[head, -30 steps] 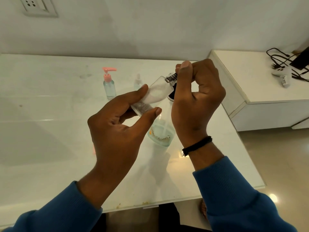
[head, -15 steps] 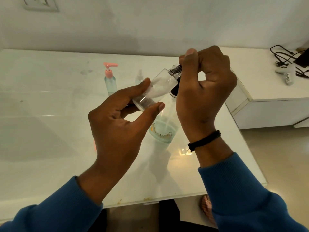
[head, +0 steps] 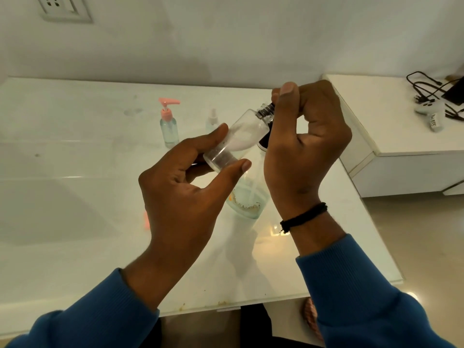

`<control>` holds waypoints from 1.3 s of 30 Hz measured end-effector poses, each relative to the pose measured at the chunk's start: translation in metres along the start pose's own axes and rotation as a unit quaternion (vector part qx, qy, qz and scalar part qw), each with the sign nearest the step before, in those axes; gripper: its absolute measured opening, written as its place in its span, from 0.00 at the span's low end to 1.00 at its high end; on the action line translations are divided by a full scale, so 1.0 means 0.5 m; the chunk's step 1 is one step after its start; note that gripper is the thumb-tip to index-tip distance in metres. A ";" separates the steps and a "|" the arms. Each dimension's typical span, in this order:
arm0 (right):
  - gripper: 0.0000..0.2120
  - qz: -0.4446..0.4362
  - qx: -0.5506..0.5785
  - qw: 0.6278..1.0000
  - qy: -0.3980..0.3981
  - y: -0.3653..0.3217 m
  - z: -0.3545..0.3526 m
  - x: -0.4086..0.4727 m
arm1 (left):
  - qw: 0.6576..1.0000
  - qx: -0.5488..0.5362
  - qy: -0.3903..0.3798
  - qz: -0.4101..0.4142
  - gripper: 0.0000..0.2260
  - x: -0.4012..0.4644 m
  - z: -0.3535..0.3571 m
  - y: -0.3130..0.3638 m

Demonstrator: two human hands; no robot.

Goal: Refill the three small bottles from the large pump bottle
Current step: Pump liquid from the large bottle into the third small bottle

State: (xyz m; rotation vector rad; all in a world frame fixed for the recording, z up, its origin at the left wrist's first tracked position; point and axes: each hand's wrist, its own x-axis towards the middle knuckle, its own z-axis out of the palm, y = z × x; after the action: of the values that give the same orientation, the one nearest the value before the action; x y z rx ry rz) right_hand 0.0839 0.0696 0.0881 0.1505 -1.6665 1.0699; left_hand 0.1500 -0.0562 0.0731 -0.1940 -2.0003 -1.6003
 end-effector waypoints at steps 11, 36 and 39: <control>0.14 -0.004 -0.013 1.000 -0.012 -0.002 -0.004 -0.008 | 1.000 -0.001 0.013 -0.023 0.21 0.000 -0.001 0.003; 0.14 -0.005 -0.020 1.000 -0.020 0.001 -0.008 0.003 | 0.999 -0.005 0.023 -0.036 0.21 -0.001 0.001 0.003; 0.14 0.000 -0.012 1.000 -0.017 0.001 -0.007 -0.003 | 1.000 0.003 0.018 -0.025 0.20 -0.002 0.000 0.005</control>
State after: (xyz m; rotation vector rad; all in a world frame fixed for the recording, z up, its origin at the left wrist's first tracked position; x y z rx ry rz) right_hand 0.0868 0.0716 0.0866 0.1546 -1.7095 1.0512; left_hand 0.1518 -0.0556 0.0747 -0.1139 -1.9967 -1.6183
